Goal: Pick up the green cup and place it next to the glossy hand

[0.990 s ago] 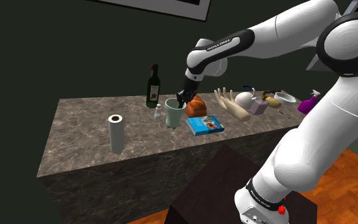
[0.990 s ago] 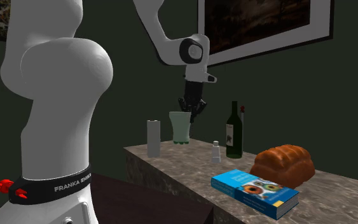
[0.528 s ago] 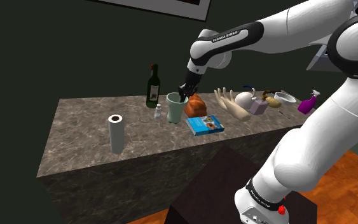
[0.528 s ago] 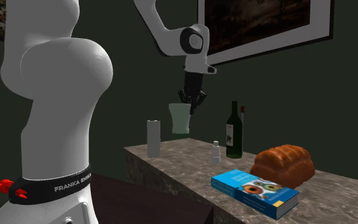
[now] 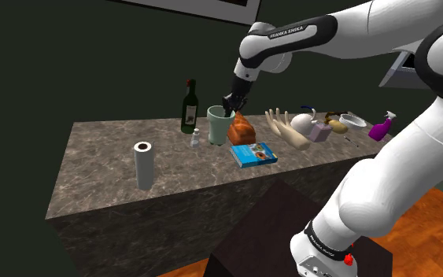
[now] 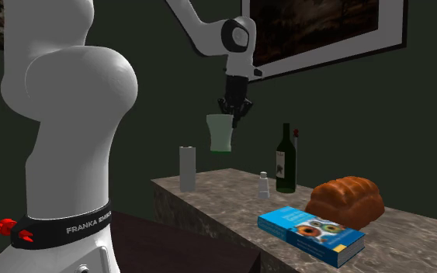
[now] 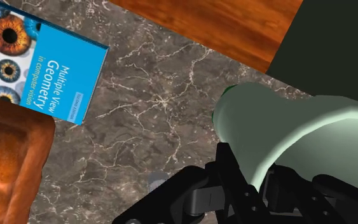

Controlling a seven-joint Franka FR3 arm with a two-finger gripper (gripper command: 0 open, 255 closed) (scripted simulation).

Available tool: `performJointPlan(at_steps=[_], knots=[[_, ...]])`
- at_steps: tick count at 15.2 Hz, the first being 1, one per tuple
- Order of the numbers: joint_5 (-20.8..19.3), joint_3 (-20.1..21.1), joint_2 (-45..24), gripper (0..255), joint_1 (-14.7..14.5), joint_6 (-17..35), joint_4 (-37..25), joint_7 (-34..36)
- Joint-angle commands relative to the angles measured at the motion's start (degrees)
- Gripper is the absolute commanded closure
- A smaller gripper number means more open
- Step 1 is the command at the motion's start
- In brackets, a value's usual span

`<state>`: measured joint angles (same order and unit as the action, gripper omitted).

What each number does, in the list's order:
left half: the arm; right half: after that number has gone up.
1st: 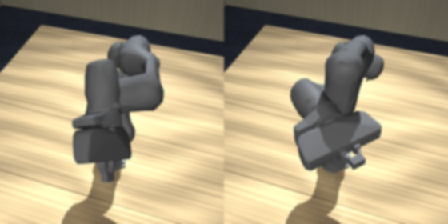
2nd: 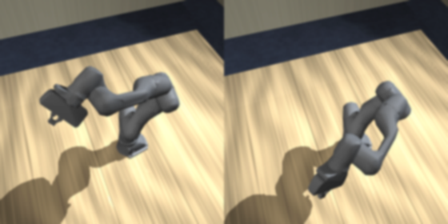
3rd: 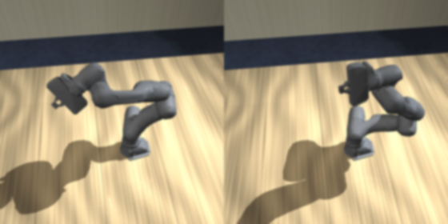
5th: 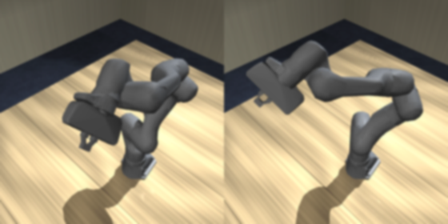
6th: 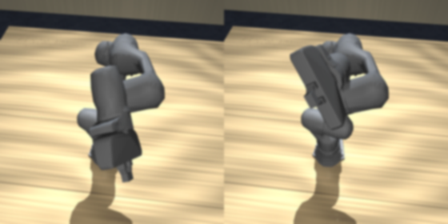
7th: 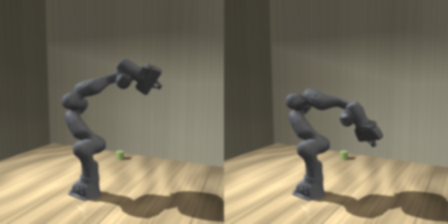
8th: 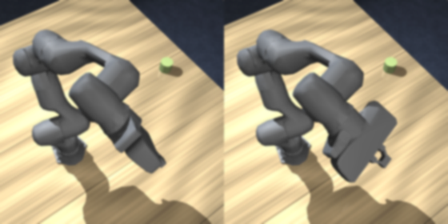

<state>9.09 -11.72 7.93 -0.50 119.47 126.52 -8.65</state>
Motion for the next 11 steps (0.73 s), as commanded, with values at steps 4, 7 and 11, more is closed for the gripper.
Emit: performJointPlan(at_steps=[4, 7, 11], knots=[[0.0, -3.3, -2.0, 255, 2.5, -1.9, -3.0, -5.6], [0.3, -5.7, -4.3, 255, 4.4, -3.2, -5.8, -10.0], [1.3, -8.7, -8.1, 255, 7.0, -5.1, -10.4, -15.8]])
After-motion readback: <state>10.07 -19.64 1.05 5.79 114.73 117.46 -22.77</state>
